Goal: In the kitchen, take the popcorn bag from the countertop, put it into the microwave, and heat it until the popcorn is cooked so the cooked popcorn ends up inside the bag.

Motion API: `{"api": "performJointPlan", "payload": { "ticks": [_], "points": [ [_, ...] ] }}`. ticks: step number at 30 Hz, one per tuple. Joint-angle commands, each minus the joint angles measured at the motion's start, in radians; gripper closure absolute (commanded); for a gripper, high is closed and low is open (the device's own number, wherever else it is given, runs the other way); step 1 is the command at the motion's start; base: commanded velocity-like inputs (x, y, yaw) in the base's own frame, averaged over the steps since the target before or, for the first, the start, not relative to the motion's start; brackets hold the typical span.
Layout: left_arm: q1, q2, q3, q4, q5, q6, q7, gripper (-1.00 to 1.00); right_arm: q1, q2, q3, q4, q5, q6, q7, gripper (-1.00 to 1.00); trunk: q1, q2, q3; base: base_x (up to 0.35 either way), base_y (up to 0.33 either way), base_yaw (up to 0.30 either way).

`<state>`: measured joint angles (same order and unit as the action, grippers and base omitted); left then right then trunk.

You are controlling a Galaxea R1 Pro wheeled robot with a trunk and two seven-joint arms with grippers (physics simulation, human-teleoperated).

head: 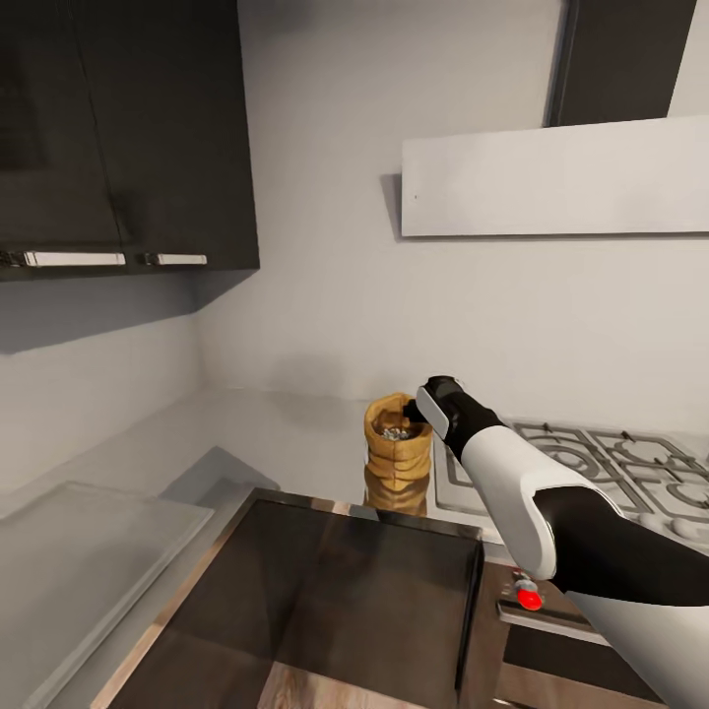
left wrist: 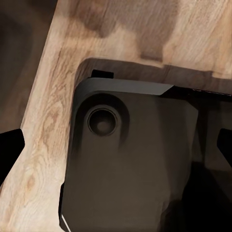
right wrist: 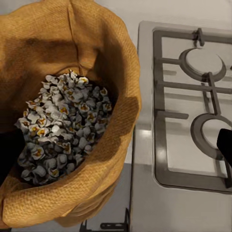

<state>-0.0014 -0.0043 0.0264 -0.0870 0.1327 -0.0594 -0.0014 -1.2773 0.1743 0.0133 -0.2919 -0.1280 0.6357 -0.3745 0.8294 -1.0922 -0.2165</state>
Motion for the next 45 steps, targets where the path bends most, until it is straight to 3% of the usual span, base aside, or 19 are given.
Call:
{"api": "performJointPlan", "payload": {
  "ticks": [1, 23, 27, 29, 45],
  "points": [
    [0.0, 0.0, 0.002, 0.0, 0.007, -0.002, 0.0, -1.0, 0.0, 0.0, 0.001, -0.001, -0.01, 0.002, -0.009, -1.0, 0.0, -0.001, -0.001, 0.0, 0.0, 0.013],
    [0.0, 0.0, 0.003, 0.001, 0.008, -0.002, 0.0, -1.0, 0.0, 0.0, 0.0, 0.005, -0.014, 0.0, -0.009, -1.0, 0.0, -0.001, -0.001, -0.058, 0.017, 0.001],
    [0.0, 0.0, 0.003, 0.001, 0.008, -0.002, 0.0, -1.0, 0.0, 0.0, -0.092, 0.008, -0.06, 0.012, -0.009, -1.0, 0.0, -0.001, -0.001, 0.0, 0.0, 0.0],
    [0.0, 0.0, 0.003, 0.001, 0.008, -0.002, 0.0, -1.0, 0.0, 0.0, -0.106, 0.007, -0.073, 0.008, -0.009, -1.0, 0.0, -0.001, -0.001, 0.0, 0.0, 0.0],
    [0.0, 0.0, 0.003, 0.001, 0.008, -0.002, 0.0, -1.0, 0.012, 0.0, -0.115, 0.114, -0.083, -0.116, -0.002, -1.0, 0.0, -0.001, -0.001, 0.0, 0.0, 0.0]
  ]
}}
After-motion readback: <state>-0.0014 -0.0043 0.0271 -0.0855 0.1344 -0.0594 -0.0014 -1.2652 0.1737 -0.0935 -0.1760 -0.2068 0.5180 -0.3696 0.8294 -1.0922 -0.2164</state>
